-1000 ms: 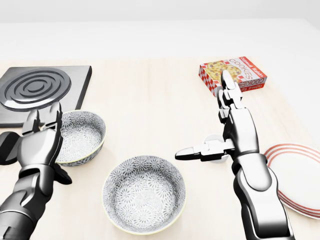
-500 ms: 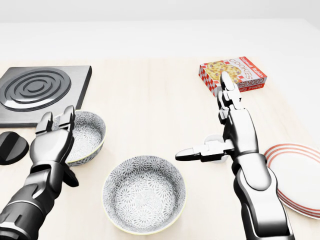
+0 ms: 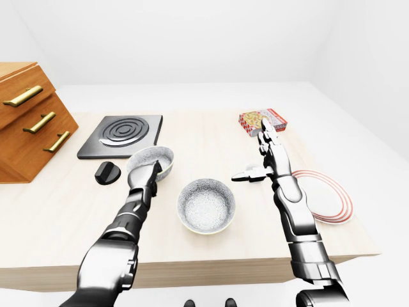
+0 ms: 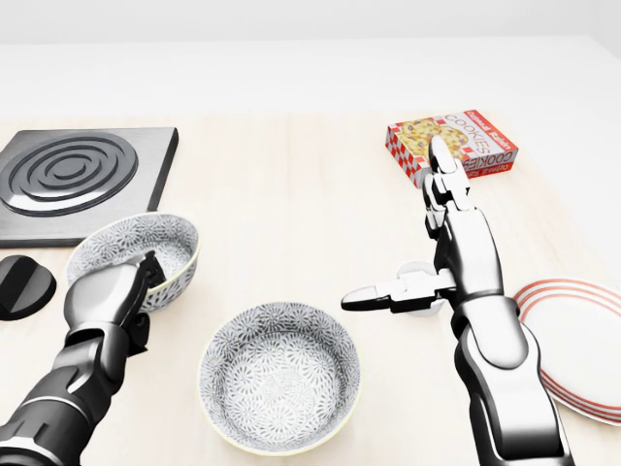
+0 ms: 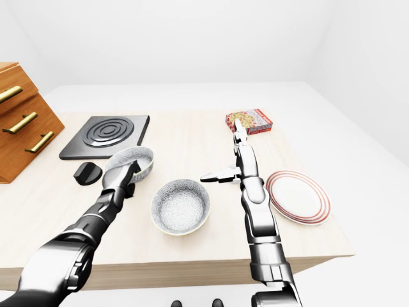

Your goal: Pick the akita bowl from table center and place it on the plate.

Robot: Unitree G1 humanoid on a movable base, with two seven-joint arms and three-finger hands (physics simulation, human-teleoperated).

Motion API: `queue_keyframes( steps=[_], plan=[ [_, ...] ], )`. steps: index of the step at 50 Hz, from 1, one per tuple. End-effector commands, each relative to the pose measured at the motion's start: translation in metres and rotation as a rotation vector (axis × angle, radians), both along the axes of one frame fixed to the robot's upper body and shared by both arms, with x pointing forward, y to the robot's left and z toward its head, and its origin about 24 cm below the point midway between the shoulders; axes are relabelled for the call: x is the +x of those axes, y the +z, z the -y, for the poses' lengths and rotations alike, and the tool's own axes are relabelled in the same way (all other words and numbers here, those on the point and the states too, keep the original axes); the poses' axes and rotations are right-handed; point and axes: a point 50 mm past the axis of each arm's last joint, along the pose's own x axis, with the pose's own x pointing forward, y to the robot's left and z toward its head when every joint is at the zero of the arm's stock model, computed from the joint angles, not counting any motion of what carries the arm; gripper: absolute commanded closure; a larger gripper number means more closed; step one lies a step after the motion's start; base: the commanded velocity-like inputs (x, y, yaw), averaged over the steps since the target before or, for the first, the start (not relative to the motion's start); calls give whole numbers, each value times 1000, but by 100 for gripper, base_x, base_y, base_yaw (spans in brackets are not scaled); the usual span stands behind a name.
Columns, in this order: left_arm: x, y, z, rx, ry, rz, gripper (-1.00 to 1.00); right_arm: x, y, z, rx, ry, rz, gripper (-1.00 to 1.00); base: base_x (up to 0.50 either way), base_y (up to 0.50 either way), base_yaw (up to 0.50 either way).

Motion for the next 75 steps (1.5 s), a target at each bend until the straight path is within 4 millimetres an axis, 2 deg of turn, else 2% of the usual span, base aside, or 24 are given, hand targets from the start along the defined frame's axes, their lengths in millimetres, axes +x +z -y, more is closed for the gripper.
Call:
queue_keyframes(
  steps=[1,7,12,17,22,30,37,43,47,54,60,68,75],
  plan=[
    [-5,-6,-4,-2,20,-3,100,-2,-1,0,-2,4,-2,-100,0,0,0],
    [-3,-2,-4,5,14,12,100,-2,-1,0,-1,1,-2,-100,0,0,0],
    [2,10,-7,41,-5,60,100,-2,0,-1,2,3,2,-100,0,0,0],
    [10,29,-11,6,-10,116,100,-1,1,-2,5,4,7,-100,0,0,0],
    [13,51,-7,-34,-59,174,100,-2,4,-3,9,8,19,-100,0,0,0],
    [-15,83,28,-110,-243,253,100,-4,7,-6,7,24,35,-100,0,0,0],
    [-22,102,43,-123,-317,276,100,0,9,-12,-40,58,38,-100,0,0,0],
    [-27,116,54,-130,-372,285,100,8,20,-24,-103,98,64,-100,0,0,0],
    [-30,118,59,-126,-397,276,100,11,24,-34,-168,133,74,-100,0,0,0],
    [-36,120,71,-128,-436,267,100,24,19,-56,-289,184,28,-100,0,0,0],
    [-50,122,87,-120,-490,264,100,36,23,-69,-372,206,14,-100,0,0,0],
    [-52,118,89,-117,-495,246,100,36,27,-78,-442,222,34,-100,0,0,0],
    [-51,116,89,-120,-496,233,100,34,20,-82,-468,235,12,-100,0,0,0]
  ],
)
